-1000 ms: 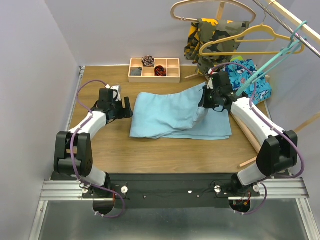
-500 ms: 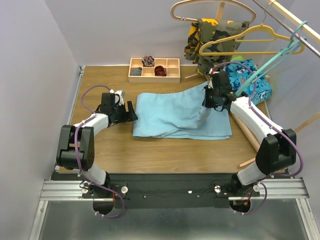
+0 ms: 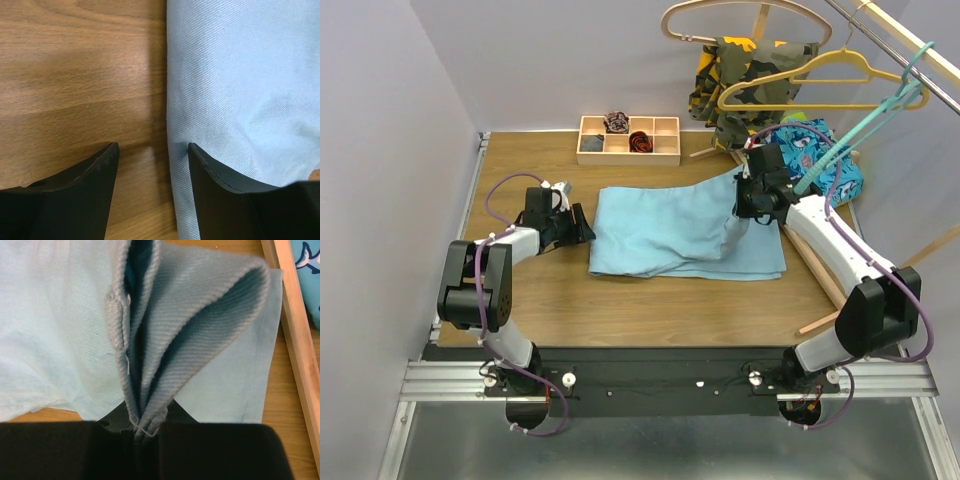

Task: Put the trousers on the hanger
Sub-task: Fold the trousers at the center of the board.

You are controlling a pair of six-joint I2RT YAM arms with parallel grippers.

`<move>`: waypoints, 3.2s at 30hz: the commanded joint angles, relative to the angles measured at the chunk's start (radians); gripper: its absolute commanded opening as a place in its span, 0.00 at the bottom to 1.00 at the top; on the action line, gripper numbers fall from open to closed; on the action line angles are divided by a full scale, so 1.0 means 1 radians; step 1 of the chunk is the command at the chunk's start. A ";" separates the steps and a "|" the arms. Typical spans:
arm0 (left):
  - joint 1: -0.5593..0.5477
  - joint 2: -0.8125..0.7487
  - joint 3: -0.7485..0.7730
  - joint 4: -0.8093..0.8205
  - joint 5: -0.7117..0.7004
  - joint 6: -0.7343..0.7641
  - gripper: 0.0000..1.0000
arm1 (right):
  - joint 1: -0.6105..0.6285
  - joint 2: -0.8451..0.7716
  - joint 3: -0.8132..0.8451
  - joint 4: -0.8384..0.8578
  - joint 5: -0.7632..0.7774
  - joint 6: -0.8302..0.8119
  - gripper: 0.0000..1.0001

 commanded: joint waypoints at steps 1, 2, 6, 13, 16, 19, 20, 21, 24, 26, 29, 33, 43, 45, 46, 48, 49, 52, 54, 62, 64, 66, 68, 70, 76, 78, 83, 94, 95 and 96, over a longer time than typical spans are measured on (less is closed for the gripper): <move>-0.006 0.027 -0.019 0.054 0.072 -0.017 0.63 | -0.024 -0.007 0.046 -0.051 0.064 -0.022 0.01; -0.008 0.030 -0.022 0.061 0.081 -0.023 0.63 | -0.030 0.001 0.040 -0.059 0.060 -0.025 0.01; -0.020 0.038 -0.023 0.086 0.110 -0.031 0.63 | -0.035 0.028 0.023 -0.077 0.061 -0.021 0.01; -0.040 0.045 -0.042 0.117 0.127 -0.045 0.63 | -0.046 0.053 -0.047 -0.077 0.109 -0.005 0.01; -0.046 0.056 -0.042 0.129 0.144 -0.052 0.59 | -0.049 0.081 -0.064 -0.077 0.147 0.008 0.01; -0.049 0.068 -0.037 0.150 0.167 -0.060 0.46 | -0.050 0.096 -0.069 -0.077 0.178 0.025 0.01; -0.049 0.071 -0.039 0.158 0.176 -0.066 0.34 | -0.050 0.101 -0.069 -0.077 0.200 0.028 0.01; -0.049 0.078 -0.039 0.170 0.184 -0.071 0.31 | -0.052 0.108 -0.067 -0.080 0.211 0.031 0.01; -0.051 0.082 -0.031 0.166 0.183 -0.069 0.00 | -0.052 0.113 -0.066 -0.103 0.256 0.034 0.20; -0.051 0.079 -0.017 0.147 0.157 -0.057 0.00 | -0.050 0.113 -0.070 -0.122 0.329 0.053 0.67; -0.051 0.067 0.004 0.101 0.112 -0.026 0.00 | -0.050 0.111 -0.072 -0.166 0.461 0.091 0.82; -0.051 0.042 0.024 0.054 0.090 0.014 0.00 | -0.050 0.085 -0.077 -0.192 0.546 0.104 0.84; -0.051 0.059 0.081 0.001 0.092 0.075 0.00 | -0.049 -0.108 -0.214 -0.019 -0.012 0.062 0.77; -0.051 0.059 0.087 0.000 0.094 0.084 0.00 | -0.049 -0.114 -0.279 0.030 -0.110 0.082 0.69; -0.051 0.062 0.090 0.000 0.092 0.086 0.00 | -0.050 -0.113 -0.303 0.047 -0.159 0.109 0.65; -0.051 0.064 0.098 -0.008 0.092 0.096 0.00 | -0.049 -0.107 -0.374 0.112 -0.228 0.126 0.59; -0.052 0.064 0.101 -0.011 0.095 0.103 0.00 | -0.050 -0.097 -0.391 0.130 -0.232 0.140 0.57; -0.049 0.065 0.111 -0.023 0.094 0.133 0.00 | -0.049 -0.062 -0.414 0.153 -0.154 0.162 0.54; -0.049 0.065 0.124 -0.028 0.087 0.156 0.00 | -0.050 -0.013 -0.408 0.156 -0.065 0.163 0.53; -0.048 0.055 0.147 -0.071 0.061 0.225 0.00 | -0.050 0.145 -0.365 0.156 0.107 0.192 0.52; -0.048 0.047 0.144 -0.069 0.064 0.222 0.00 | -0.050 0.166 -0.370 0.156 0.124 0.200 0.53; -0.048 0.035 0.136 -0.066 0.080 0.209 0.00 | -0.049 0.167 -0.382 0.157 0.110 0.197 0.55; -0.048 0.026 0.122 -0.066 0.092 0.190 0.02 | -0.049 0.145 -0.391 0.159 0.096 0.189 0.58; -0.048 0.012 0.109 -0.071 0.084 0.150 0.11 | -0.049 0.122 -0.399 0.160 0.073 0.174 0.63; -0.048 -0.051 0.003 -0.039 0.095 0.034 0.61 | -0.049 0.053 -0.409 0.170 -0.008 0.156 0.71; -0.048 -0.068 -0.042 -0.034 0.115 -0.011 0.66 | -0.049 0.029 -0.414 0.182 -0.037 0.154 0.72; -0.049 -0.096 -0.097 -0.009 0.081 -0.045 0.67 | -0.049 -0.025 -0.439 0.202 -0.085 0.153 0.74; -0.068 0.001 -0.145 0.170 0.213 -0.126 0.63 | -0.050 -0.326 -0.491 0.177 -0.437 0.036 0.77; -0.077 0.008 -0.142 0.173 0.221 -0.129 0.56 | -0.049 -0.349 -0.482 0.165 -0.469 0.021 0.77; -0.082 0.015 -0.136 0.175 0.222 -0.130 0.49 | -0.049 -0.379 -0.472 0.136 -0.497 0.016 0.77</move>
